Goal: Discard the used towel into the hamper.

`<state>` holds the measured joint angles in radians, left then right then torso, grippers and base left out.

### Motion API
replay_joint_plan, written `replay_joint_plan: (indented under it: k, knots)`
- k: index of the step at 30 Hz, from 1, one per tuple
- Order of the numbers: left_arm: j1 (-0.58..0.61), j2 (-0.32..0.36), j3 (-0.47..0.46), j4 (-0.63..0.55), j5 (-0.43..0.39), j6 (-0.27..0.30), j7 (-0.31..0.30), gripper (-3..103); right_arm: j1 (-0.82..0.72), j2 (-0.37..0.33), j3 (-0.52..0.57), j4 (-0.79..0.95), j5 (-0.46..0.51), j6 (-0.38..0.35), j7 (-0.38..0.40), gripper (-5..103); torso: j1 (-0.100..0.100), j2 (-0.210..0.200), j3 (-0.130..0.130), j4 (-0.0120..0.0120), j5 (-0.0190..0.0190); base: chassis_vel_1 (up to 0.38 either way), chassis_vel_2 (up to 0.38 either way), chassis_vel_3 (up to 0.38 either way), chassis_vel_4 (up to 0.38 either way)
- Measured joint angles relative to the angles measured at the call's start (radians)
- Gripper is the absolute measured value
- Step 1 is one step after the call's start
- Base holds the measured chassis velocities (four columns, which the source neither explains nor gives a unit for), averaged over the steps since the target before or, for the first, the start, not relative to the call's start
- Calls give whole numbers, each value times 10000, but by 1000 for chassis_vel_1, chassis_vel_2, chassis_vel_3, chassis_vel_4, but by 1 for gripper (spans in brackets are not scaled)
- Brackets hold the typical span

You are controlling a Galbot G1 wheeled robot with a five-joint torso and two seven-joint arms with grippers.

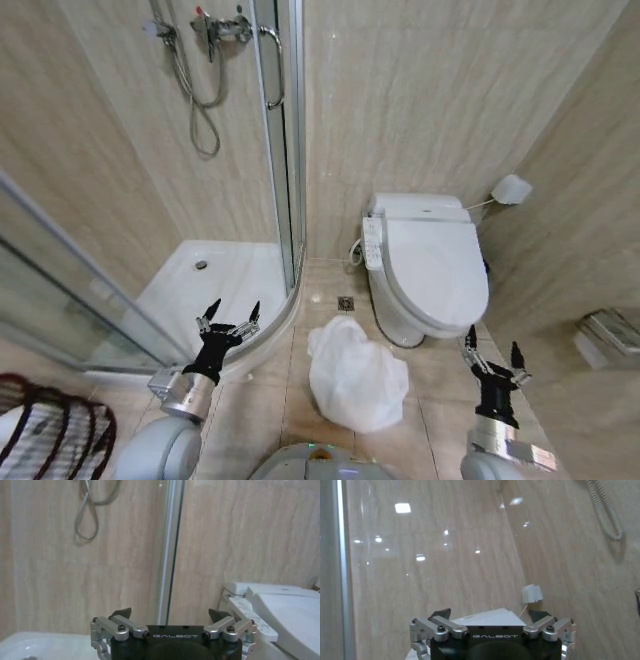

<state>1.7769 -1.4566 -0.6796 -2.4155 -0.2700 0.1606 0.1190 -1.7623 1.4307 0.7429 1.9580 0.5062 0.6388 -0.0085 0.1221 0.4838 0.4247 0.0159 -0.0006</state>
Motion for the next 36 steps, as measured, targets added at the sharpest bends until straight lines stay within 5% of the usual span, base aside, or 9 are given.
replay_joint_plan:
  k: [16, 22, 29, 36]
  knots:
    - [2, 0, 0, 0, 0, 0, 0, 100, 171, -202, -181, -392, 578, -458, -519, 100, -245, -638, -390, 2, 7, 47, 14, 6, 47]
    - [2, 0, 0, 0, 0, 0, 0, 100, 765, -454, -451, -949, 1313, -1286, -922, 100, -357, -930, -570, 3, 7, 53, 71, 91, 51]
    - [3, 0, 0, 0, 0, 0, -1, 100, 1332, -569, -1179, -1548, 1657, -2463, -523, 100, -425, -1069, -642, 7, 6, 84, 36, 32, 53]
    - [2, 0, 0, 0, 0, 0, 1, 100, 2896, -1099, -2067, -4054, 2679, -3499, -786, 100, -428, -1074, -638, 2, 3, 0, 0, 0, 0]
